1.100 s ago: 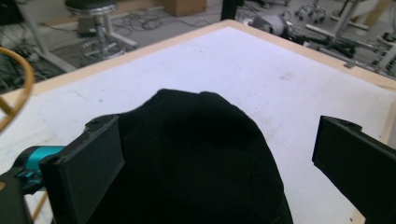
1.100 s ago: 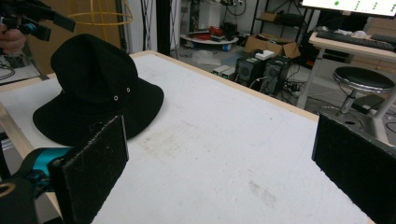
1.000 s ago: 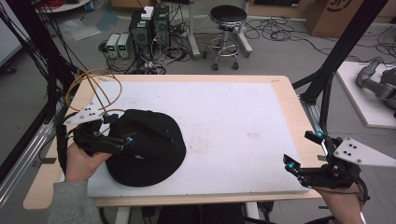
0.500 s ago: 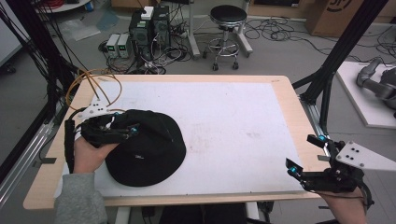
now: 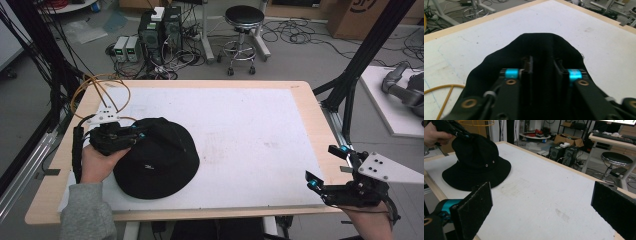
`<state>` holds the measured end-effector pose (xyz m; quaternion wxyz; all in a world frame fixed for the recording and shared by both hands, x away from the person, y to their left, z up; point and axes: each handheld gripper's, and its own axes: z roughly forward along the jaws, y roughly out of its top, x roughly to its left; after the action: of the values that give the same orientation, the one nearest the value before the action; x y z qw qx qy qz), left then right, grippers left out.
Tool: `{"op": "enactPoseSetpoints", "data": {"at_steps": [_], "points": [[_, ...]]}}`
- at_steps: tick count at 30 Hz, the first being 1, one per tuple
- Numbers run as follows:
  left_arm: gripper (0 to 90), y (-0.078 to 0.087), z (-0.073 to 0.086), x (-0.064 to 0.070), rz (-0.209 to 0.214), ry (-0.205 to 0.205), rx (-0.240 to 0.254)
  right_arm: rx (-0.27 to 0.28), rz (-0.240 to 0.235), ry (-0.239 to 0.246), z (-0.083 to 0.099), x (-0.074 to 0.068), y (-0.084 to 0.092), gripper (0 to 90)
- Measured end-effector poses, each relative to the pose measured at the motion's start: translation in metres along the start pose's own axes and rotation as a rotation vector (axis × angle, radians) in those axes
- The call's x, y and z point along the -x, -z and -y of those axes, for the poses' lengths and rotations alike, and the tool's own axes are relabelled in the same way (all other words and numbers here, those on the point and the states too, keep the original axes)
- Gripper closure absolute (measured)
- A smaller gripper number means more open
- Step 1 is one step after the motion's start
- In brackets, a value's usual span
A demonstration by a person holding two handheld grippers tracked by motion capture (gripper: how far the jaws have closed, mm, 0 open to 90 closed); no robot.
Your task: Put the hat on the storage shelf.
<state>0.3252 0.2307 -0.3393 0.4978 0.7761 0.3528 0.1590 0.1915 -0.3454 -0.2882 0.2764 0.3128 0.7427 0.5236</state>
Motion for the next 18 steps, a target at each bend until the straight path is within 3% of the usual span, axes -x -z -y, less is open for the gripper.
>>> {"op": "enactPoseSetpoints", "data": {"at_steps": [2,12,18], "points": [[86.1,-0.001,0.001,0.0,0.005,-0.009,0.001,0.005,0.001,-0.001,0.0,0.0,0.0,3.3],[88.1,0.002,0.001,-0.001,0.022,0.003,0.004,-0.002,-0.004,-0.001,0.001,0.001,-0.003,3.3],[88.2,0.018,-0.005,0.001,0.027,-0.007,0.016,-0.001,-0.006,-0.006,0.0,0.001,-0.004,3.3]]}}
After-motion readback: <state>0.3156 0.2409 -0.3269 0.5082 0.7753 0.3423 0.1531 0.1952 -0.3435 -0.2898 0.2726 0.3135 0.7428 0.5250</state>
